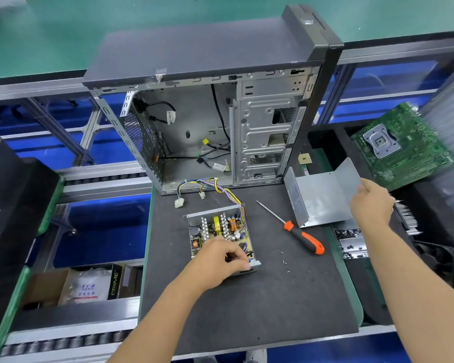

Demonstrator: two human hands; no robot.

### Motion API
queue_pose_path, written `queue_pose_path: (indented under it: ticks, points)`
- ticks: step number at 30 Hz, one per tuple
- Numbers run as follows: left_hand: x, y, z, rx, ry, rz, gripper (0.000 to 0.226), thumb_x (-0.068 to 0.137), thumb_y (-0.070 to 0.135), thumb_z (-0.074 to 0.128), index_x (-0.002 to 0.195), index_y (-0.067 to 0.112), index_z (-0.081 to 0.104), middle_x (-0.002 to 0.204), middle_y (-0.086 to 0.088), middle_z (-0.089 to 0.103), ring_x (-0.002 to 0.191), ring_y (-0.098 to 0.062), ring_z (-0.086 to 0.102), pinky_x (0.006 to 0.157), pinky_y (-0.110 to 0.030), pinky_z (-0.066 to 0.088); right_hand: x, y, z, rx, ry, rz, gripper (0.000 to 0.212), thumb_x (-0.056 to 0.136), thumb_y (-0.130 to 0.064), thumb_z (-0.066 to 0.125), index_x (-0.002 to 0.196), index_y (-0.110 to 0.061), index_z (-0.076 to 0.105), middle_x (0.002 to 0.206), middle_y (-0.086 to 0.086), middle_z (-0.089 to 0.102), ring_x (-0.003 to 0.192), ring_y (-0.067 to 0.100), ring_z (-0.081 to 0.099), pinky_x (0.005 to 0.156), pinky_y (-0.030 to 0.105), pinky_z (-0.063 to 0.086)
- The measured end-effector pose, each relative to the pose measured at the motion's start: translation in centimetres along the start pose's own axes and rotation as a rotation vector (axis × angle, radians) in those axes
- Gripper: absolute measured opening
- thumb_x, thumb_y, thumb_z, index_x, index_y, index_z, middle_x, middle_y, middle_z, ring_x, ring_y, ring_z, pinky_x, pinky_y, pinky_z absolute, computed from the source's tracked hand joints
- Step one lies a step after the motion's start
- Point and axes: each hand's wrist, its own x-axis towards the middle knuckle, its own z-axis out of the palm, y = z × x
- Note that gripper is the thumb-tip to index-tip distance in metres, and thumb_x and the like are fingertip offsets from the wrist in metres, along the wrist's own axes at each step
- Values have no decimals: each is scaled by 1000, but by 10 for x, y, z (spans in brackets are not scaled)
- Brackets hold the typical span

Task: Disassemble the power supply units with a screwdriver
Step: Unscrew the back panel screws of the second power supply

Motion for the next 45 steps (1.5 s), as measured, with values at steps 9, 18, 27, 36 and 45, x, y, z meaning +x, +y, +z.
queue_pose_path:
  ticks: [9,18,27,36,45]
  points:
    - [1,1,-1,-10,-25,12,25,82,36,79,67,51,67,84,20,68,97,4,49,73,-8,35,-8,-8,7,-23,-37,-94,40,96,-4,36,113,-23,66,98,19,60,92,36,47,76,45,45]
    - [0,2,-2,-2,-36,15,19,84,35,77,72,47,68,87,16,69,100,-2,49,82,-18,40,-32,-18,27,-49,-97,-148,32,94,-3,39,115,-8,64,103,26,62,92,45,53,82,52,51]
    - [0,2,-1,-15,-21,50,20,84,31,78,72,43,69,78,28,64,95,2,48,75,-6,37,-37,-17,36,47,-168,-179,28,100,-13,41,86,-24,61,83,13,55,89,33,44,79,37,44]
    - [-1,2,-2,12,-32,46,26,85,33,78,68,50,67,86,36,62,98,2,48,75,-5,37,-41,-12,38,44,-211,-265,27,99,-14,41,75,-14,52,65,5,47,75,33,39,64,34,33]
    - [-4,0,-2,-21,10,84,13,82,28,81,81,37,72,86,35,62,95,0,52,76,-9,41,-85,-4,38,-117,104,-566,30,87,-25,73,104,-4,61,104,18,57,97,38,48,82,45,37]
